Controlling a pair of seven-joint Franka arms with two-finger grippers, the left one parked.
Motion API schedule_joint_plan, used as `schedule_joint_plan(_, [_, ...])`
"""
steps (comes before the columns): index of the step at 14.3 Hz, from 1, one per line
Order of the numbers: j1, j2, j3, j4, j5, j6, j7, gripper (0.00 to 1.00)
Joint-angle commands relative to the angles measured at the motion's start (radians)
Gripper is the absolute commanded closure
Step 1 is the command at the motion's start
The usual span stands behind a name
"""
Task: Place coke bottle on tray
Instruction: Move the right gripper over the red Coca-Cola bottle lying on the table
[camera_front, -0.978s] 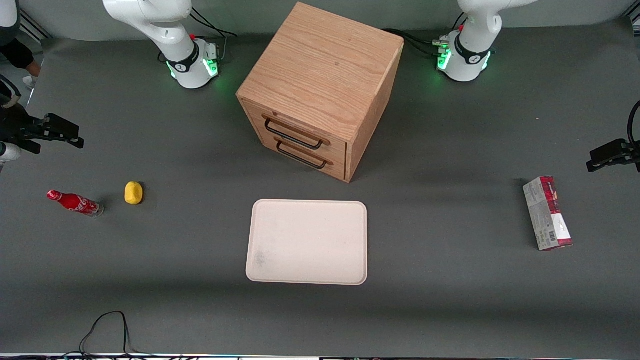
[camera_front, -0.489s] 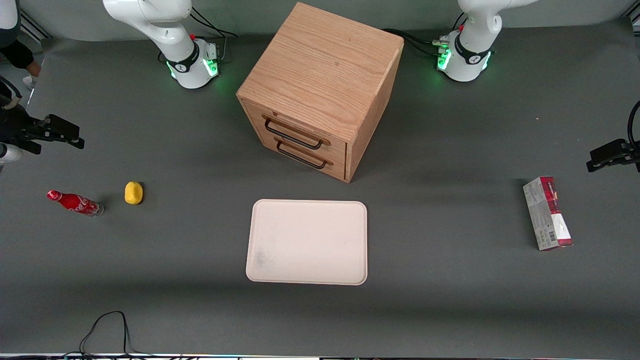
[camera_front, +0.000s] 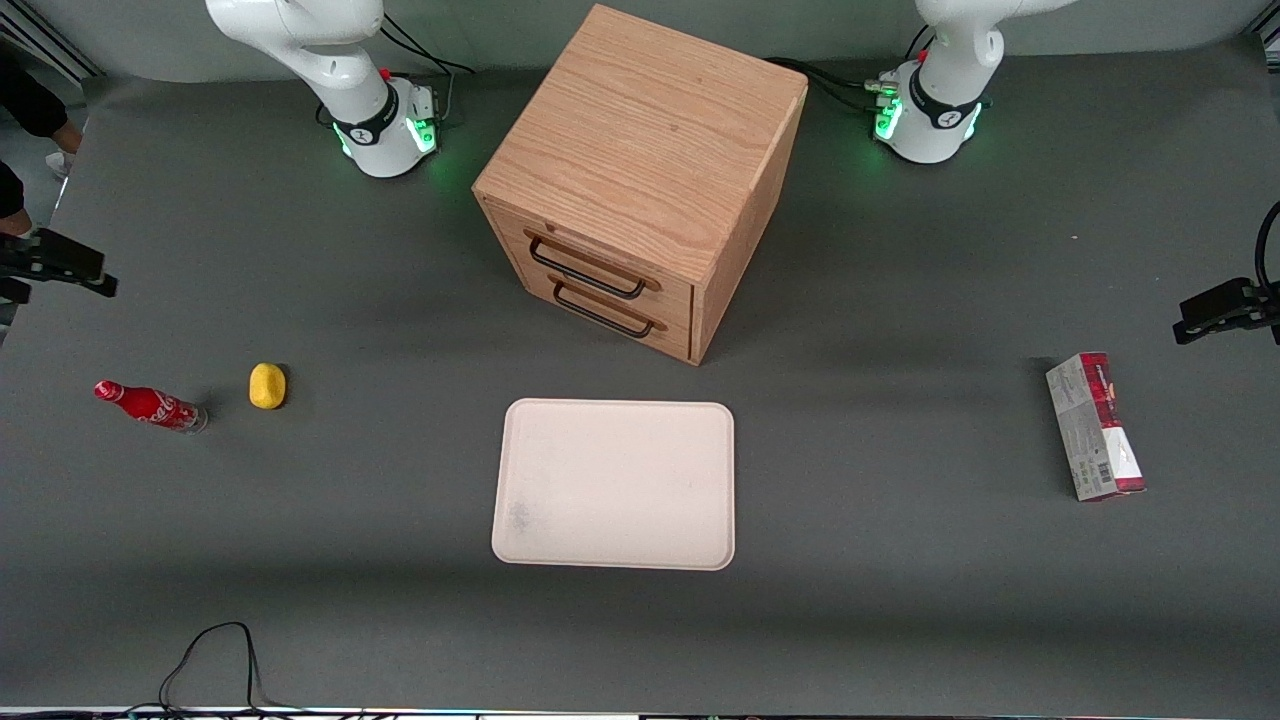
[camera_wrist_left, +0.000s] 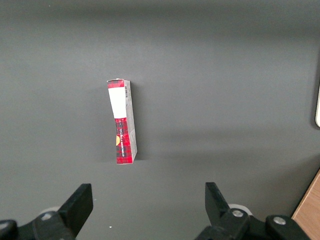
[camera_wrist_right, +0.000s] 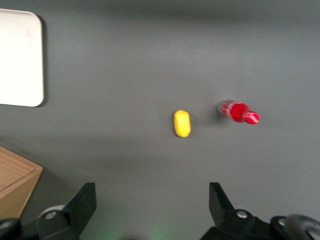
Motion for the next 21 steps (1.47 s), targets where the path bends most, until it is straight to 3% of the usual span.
schedule_joint_plan(1, [-0.004, 0.049, -0.065, 0.074, 0.0, -0.013, -0.088, 0.0])
schedule_joint_plan(5, [-0.039, 0.187, -0.185, 0.187, 0.024, -0.007, -0.277, 0.0])
schedule_joint_plan(8, [-0.144, 0.261, -0.188, 0.224, 0.09, 0.015, -0.394, 0.0])
schedule_joint_plan(11, [-0.173, 0.264, -0.186, 0.191, 0.093, 0.082, -0.469, 0.0])
schedule_joint_plan(17, [-0.146, 0.244, -0.18, 0.115, 0.093, 0.102, -0.442, 0.0])
schedule_joint_plan(21, [-0.132, 0.244, -0.18, -0.004, 0.099, 0.258, -0.429, 0.0])
